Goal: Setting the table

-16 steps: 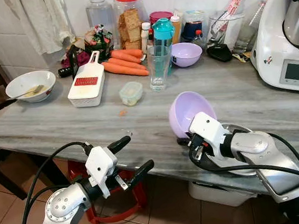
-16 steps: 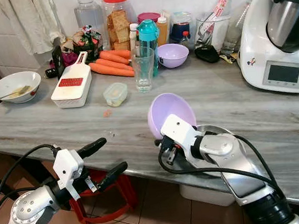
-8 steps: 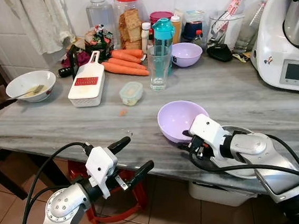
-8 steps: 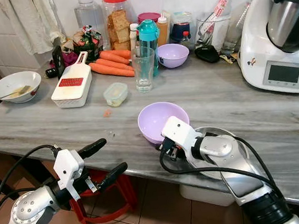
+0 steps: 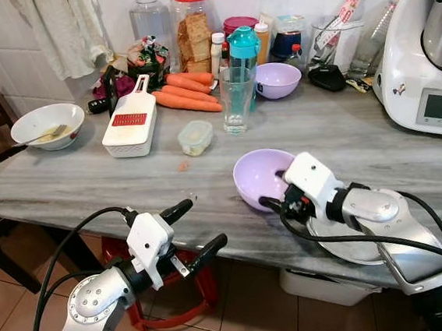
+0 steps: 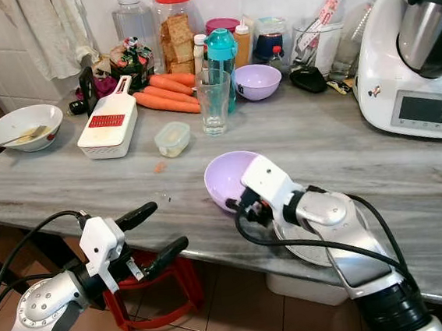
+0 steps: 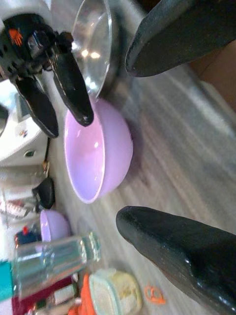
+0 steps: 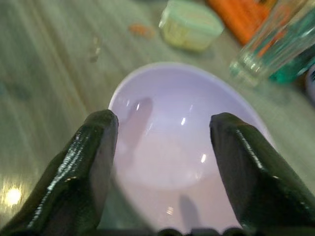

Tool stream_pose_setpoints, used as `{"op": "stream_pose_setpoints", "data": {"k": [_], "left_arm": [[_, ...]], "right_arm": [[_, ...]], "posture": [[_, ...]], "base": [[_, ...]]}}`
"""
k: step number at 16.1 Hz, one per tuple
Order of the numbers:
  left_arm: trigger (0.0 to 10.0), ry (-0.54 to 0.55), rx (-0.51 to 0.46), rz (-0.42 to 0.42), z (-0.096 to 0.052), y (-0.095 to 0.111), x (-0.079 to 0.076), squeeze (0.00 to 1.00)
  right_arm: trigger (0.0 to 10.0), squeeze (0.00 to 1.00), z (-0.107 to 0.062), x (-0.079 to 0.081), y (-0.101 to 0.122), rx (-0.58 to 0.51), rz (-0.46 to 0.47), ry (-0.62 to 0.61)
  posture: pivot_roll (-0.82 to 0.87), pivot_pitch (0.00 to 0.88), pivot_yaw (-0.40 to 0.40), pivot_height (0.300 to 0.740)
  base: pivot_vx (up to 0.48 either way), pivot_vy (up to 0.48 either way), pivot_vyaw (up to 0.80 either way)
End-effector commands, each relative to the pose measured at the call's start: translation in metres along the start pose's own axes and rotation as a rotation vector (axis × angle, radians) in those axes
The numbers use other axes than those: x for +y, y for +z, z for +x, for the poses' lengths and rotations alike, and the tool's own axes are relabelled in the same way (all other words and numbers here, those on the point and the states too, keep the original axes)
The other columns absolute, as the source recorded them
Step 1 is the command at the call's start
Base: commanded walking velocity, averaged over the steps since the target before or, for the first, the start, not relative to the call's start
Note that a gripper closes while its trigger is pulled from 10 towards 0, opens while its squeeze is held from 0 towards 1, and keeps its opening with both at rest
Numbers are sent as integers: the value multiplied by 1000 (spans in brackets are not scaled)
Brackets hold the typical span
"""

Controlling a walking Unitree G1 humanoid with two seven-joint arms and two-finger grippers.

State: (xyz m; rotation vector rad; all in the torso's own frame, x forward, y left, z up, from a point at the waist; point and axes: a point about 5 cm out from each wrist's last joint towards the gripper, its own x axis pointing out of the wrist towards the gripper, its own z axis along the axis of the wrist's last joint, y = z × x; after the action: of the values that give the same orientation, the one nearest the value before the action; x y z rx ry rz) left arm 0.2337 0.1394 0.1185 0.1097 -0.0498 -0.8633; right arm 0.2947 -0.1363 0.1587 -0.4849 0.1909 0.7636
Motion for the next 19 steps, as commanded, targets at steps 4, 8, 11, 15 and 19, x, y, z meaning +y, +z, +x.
{"op": "stream_pose_setpoints", "data": {"k": [4, 8, 11, 15, 19], "left_arm": [[10000, 19, -17, 3, 0, 3, 4, 0], [10000, 73, -43, -12, 3, 3, 8, 0], [10000, 75, -50, -20, 5, 4, 8, 0], [10000, 69, -61, -43, 7, 3, 5, 0], [10000, 49, -54, -47, 8, 1, 4, 0]], "right_arm": [[10000, 1000, -10, -8, 14, -87, 24, -199], [10000, 1000, -28, -18, 19, -137, 22, -494], [10000, 1000, -39, -14, 13, -100, 42, -633], [10000, 1000, -58, -3, -16, 8, 91, -816], [10000, 1000, -69, 9, -44, 149, 224, -870]], "posture": [[-74, 0, -19, 740], [-84, 0, -18, 740], [-87, 0, -23, 740], [-92, 0, -24, 740], [-96, 0, -20, 740]], "base": [[0, 0, 0], [0, 0, 0], [0, 0, 0], [0, 0, 0], [0, 0, 0]]}}
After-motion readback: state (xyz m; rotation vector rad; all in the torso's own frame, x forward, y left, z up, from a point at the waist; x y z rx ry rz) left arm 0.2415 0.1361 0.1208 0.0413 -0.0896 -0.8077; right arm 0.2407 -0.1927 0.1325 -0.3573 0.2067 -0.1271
